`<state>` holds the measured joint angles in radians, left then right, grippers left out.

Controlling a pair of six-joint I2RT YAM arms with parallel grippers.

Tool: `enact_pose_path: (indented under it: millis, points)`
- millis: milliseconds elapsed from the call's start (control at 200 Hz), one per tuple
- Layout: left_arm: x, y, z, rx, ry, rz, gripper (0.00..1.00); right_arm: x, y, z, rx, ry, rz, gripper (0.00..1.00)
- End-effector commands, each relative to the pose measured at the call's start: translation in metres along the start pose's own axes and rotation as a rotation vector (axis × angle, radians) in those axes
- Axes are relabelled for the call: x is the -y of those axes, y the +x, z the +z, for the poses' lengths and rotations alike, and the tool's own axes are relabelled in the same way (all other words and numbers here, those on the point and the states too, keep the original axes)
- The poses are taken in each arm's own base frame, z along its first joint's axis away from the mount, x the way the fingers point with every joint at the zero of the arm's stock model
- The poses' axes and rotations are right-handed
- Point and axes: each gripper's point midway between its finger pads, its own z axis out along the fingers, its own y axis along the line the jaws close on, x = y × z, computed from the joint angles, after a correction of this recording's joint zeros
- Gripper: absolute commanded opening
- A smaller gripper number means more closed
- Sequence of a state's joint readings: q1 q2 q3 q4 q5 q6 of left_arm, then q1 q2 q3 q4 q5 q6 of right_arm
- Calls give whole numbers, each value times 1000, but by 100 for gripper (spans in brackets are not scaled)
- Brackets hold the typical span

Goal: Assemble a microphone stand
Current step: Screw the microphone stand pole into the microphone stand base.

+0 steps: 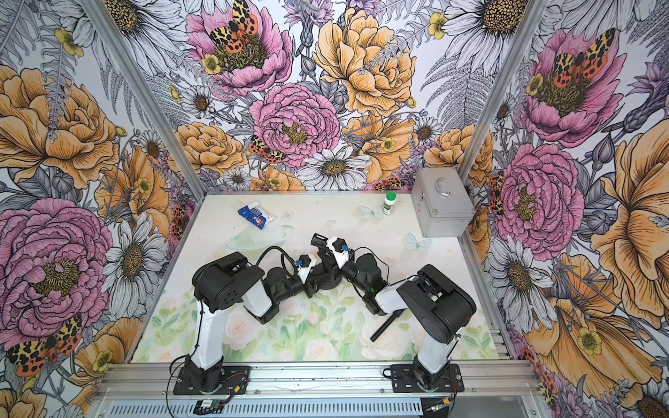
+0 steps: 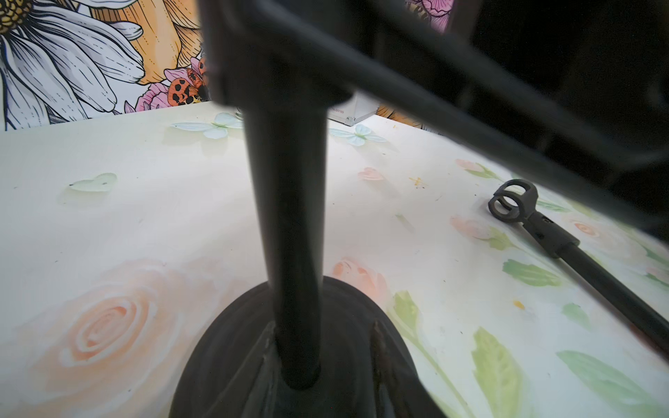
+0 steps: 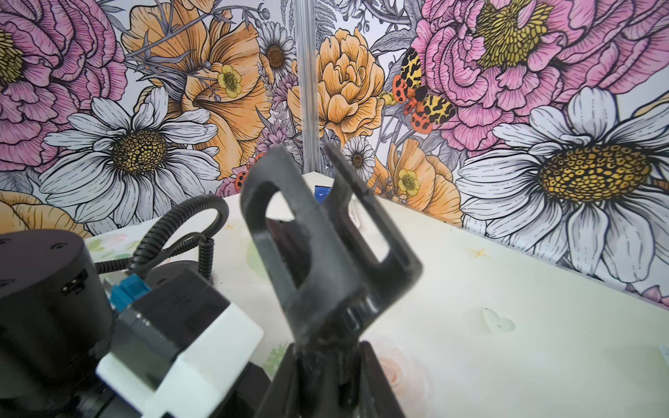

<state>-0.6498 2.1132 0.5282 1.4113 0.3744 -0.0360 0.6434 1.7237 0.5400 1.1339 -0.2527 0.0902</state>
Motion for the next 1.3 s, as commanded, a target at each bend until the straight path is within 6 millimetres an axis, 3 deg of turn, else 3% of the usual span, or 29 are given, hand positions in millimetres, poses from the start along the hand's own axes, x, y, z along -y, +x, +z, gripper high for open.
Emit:
enact_pose_path:
  millis: [0, 120, 260, 440, 685, 831, 946, 1016, 1136, 1191, 1296]
  points:
    - [-9, -1, -4, 4, -50, -26, 38, -23, -12, -2, 53, -110, 0, 0]
    - [-12, 11, -7, -25, -73, 6, 32, -38, 2, -13, 8, -186, -18, 0]
    - [-11, 24, -7, -57, -62, 8, 24, -40, 20, -22, -106, -258, -61, 17]
    - [-5, 32, -7, -75, -38, 28, 23, -34, 14, -28, -183, -450, -18, 40]
    - [-6, 37, -7, -86, -35, 25, 24, -33, 12, -28, -251, -604, -70, 43]
    - [-6, 38, -7, -88, -32, 22, 23, -22, 13, -20, -257, -574, -82, 40]
    - [-7, 38, -7, -89, -36, 19, 24, -9, 21, -13, -271, -470, -123, 28]
    - [-7, 38, -7, -89, -37, 18, 24, 2, 18, -11, -231, -358, -132, 17]
    - [-9, 39, -6, -89, -46, 14, 24, 22, 10, -18, -124, -137, -62, 9]
    - [-10, 39, -7, -90, -50, 9, 24, 28, 11, -23, -93, -15, -37, 0]
    - [-11, 40, -6, -89, -54, 3, 24, 29, 22, -30, -86, 222, -3, 0]
